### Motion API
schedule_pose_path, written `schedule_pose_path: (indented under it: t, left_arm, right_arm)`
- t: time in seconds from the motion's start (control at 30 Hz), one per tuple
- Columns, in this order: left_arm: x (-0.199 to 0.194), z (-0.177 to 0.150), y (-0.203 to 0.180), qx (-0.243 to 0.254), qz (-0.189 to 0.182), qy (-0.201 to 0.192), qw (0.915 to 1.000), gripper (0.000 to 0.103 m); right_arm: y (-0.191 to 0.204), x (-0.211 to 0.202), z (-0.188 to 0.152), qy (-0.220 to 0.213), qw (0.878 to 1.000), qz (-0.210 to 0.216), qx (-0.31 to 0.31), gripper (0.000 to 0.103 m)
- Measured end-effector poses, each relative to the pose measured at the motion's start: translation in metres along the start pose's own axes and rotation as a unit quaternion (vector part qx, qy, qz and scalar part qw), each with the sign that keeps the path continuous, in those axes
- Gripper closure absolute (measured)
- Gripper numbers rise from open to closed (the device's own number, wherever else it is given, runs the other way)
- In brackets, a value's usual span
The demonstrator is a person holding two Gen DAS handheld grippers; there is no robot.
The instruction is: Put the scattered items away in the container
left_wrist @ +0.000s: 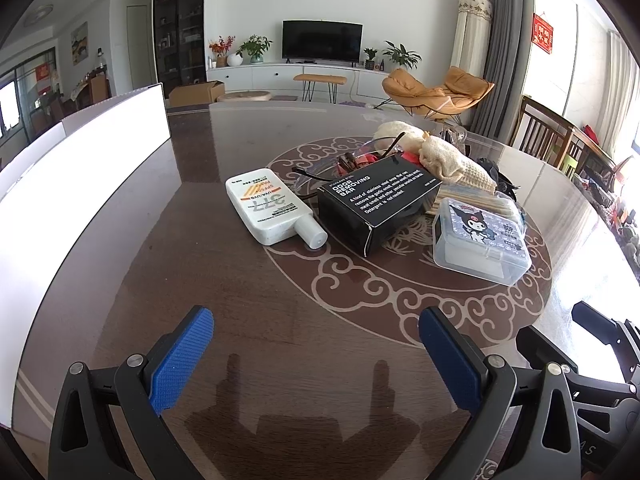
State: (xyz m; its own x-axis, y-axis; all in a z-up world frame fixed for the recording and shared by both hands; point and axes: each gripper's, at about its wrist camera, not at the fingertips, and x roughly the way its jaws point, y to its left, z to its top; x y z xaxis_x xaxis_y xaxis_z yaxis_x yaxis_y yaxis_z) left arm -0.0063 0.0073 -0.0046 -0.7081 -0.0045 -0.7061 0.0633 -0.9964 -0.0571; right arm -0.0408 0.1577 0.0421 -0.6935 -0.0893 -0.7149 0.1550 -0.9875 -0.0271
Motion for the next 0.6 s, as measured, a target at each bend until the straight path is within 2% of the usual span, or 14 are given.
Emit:
schedule_pose_path:
  t: [0.6]
  left_arm:
    - [0.004,0.000,0.002,-0.008,0.002,0.011,0.9999,0.000]
  right_arm:
    - [-0.006,0.011,0.001,0.027,0.999,0.019,0.012,0.017]
